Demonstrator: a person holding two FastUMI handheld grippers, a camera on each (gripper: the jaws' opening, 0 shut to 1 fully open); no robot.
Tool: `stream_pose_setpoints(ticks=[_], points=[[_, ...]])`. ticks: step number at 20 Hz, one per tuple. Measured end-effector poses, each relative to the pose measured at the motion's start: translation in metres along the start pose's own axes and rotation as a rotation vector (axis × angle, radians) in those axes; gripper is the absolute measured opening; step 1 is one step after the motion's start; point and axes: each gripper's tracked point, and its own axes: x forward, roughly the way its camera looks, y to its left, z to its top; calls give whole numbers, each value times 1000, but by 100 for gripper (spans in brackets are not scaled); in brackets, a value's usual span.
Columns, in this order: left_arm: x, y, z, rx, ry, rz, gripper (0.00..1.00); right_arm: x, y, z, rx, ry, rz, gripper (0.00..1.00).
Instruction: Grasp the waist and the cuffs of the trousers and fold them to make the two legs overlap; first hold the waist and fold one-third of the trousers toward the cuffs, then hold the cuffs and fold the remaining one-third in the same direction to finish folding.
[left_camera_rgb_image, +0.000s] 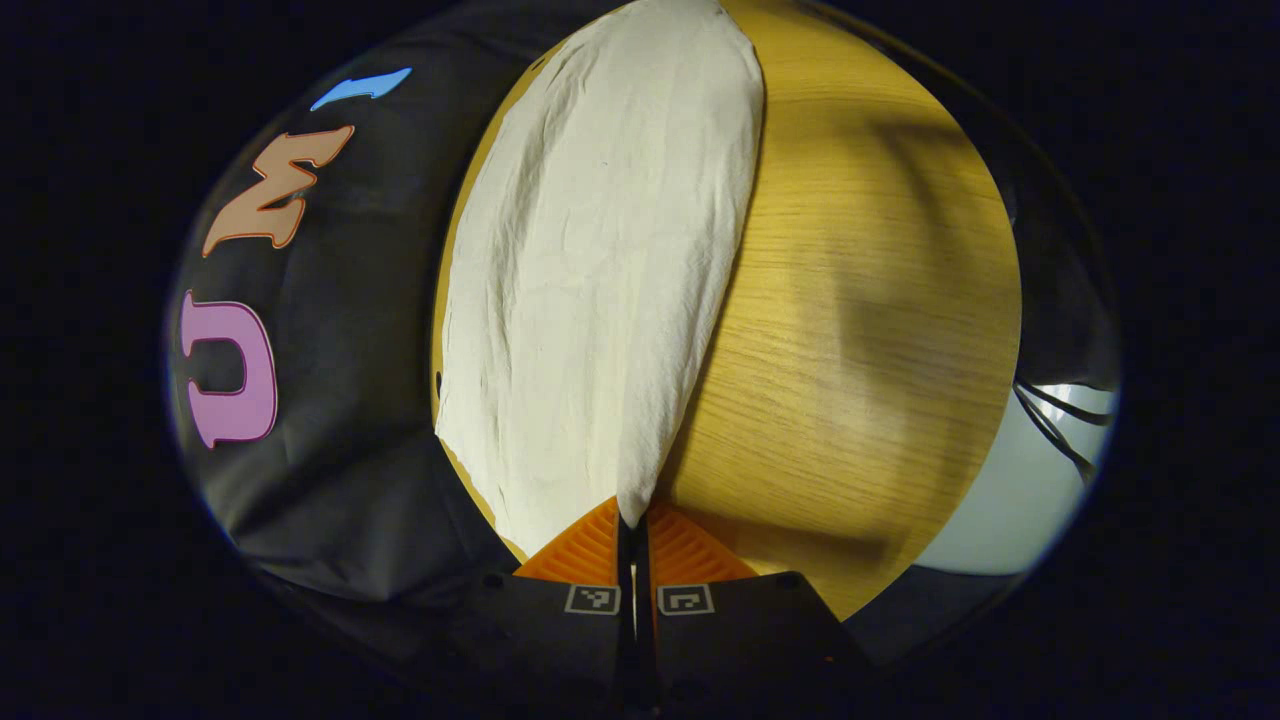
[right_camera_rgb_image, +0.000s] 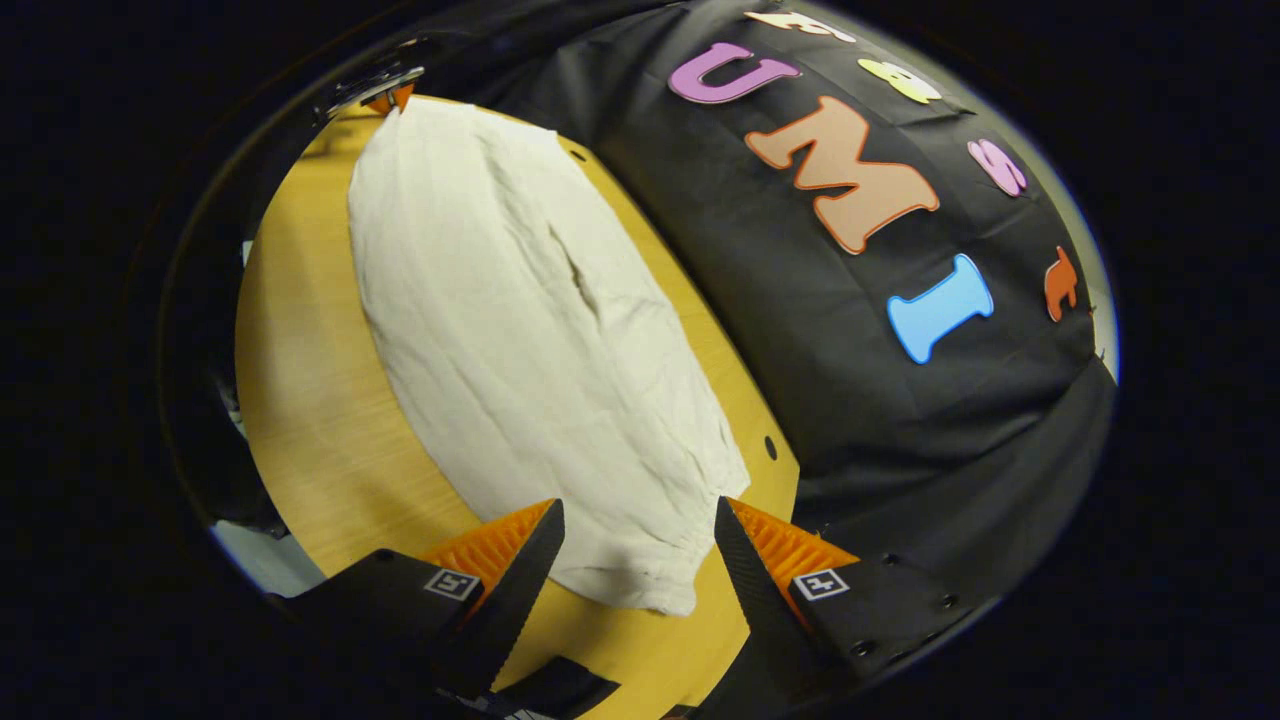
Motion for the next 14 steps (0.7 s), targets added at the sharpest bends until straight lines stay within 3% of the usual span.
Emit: stream_pose_setpoints(ticks=[2, 3, 6, 14], points=[[1, 0, -1, 2, 1, 4, 0, 1, 10, -10, -31, 23, 41, 100], [1, 0, 0, 4, 2, 5, 0, 0, 12, -13, -45, 34, 55, 94], [0, 0, -1, 6, 4, 7, 0, 1, 23, -29, -96, 67, 89, 100], [1, 0, -1, 4, 10, 14, 0, 17, 21, -30, -172, 74, 80, 93]])
